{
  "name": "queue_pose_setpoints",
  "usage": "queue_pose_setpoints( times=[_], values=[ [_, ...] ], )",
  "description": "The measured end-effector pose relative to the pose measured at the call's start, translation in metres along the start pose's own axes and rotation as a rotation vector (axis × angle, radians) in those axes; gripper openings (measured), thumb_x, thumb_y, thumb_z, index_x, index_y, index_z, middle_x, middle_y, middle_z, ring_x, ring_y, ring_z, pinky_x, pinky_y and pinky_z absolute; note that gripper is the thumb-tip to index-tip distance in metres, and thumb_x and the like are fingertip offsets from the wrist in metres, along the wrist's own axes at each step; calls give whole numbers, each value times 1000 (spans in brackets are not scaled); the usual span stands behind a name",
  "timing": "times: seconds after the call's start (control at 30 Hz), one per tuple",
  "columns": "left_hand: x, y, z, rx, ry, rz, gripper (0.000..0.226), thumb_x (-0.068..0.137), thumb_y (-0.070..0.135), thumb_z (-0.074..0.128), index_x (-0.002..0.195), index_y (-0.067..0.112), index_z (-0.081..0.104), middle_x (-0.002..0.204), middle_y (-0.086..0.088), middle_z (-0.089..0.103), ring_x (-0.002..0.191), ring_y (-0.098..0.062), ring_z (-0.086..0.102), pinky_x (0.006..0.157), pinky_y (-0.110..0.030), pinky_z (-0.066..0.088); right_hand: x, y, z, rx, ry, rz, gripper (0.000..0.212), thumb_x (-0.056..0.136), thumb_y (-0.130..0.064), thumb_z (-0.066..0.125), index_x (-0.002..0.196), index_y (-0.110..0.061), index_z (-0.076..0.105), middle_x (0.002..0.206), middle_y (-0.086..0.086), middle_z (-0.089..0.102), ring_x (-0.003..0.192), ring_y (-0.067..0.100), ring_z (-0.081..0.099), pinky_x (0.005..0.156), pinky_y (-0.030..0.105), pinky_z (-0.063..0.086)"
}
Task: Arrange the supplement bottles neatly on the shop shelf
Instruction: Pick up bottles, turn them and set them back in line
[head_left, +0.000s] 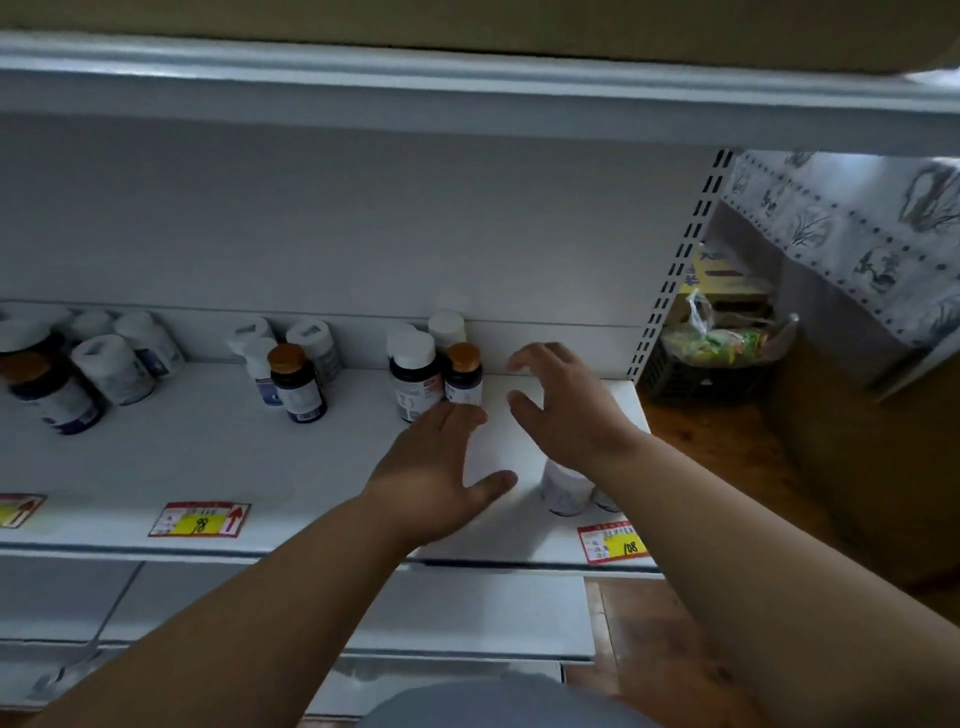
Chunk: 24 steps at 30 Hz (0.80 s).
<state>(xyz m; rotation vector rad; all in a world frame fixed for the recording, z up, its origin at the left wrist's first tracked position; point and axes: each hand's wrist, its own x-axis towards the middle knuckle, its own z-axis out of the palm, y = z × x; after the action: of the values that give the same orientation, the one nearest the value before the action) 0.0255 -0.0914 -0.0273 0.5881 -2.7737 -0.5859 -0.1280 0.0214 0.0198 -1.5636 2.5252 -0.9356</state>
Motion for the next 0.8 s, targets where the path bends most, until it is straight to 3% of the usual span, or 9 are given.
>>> queue_pose_setpoints(
  times=[0.07, 0.17, 0.3, 0.43, 0.53, 0.67, 0.73, 0.8],
  values=[
    [-1, -22, -10, -35, -16, -1, 75, 78, 75, 47, 139, 35, 33, 136, 10, 43, 117, -12, 46, 90, -24, 35, 26, -14, 20, -23, -57, 43, 40, 91, -31, 57, 130, -28, 47, 131, 2, 50, 108, 21, 55, 81, 28, 44],
    [-5, -49, -22, -62, -57, 7, 69, 81, 70, 49, 137, 33, 37, 130, 11, 44, 113, -11, 46, 86, -22, 33, 58, -27, 51, -45, -129, 173, 42, 90, -30, 57, 131, -23, 48, 124, 9, 52, 108, 29, 56, 83, 33, 46],
    [-9, -75, -30, -101, -143, 4, 63, 81, 67, 51, 133, 33, 41, 126, 12, 44, 110, -8, 46, 85, -22, 34, 70, -28, 79, -50, 28, 314, 27, 90, -32, 59, 112, -24, 48, 107, 7, 58, 93, 29, 59, 68, 32, 42],
    [-10, -87, -34, -205, -151, -17, 55, 83, 60, 56, 129, 34, 43, 124, 14, 46, 106, -4, 46, 83, -21, 34, 62, -27, 78, -51, 158, 340, 15, 90, -29, 58, 99, -24, 47, 96, 4, 60, 82, 27, 59, 61, 31, 42],
    [-11, -85, -40, -351, -112, -87, 53, 81, 61, 60, 125, 40, 41, 115, 20, 46, 96, 4, 48, 73, -16, 37, 43, -33, 64, 201, 332, 353, 5, 88, -31, 53, 93, -31, 51, 89, -3, 64, 77, 20, 62, 60, 32, 49],
    [-16, -70, -54, -588, -137, -156, 60, 72, 74, 54, 122, 44, 42, 111, 26, 50, 91, 7, 53, 65, -15, 43, 23, -66, 49, 891, 438, 423, 8, 83, -25, 52, 83, -28, 59, 79, -7, 66, 70, 12, 63, 58, 31, 51],
    [-23, -61, -60, -682, -187, -158, 65, 69, 78, 48, 123, 41, 45, 108, 26, 54, 88, 11, 54, 60, -9, 43, 18, -82, 50, 980, 406, 455, 14, 84, -20, 49, 82, -26, 61, 77, -6, 66, 67, 11, 64, 58, 31, 52],
    [-32, -52, -61, -694, -237, -131, 59, 74, 74, 47, 120, 37, 52, 107, 23, 59, 91, 11, 56, 68, -10, 45, 15, -96, 55, 935, 357, 463, 15, 85, -19, 46, 85, -25, 60, 78, -4, 67, 67, 13, 64, 61, 35, 52]
  ],
)
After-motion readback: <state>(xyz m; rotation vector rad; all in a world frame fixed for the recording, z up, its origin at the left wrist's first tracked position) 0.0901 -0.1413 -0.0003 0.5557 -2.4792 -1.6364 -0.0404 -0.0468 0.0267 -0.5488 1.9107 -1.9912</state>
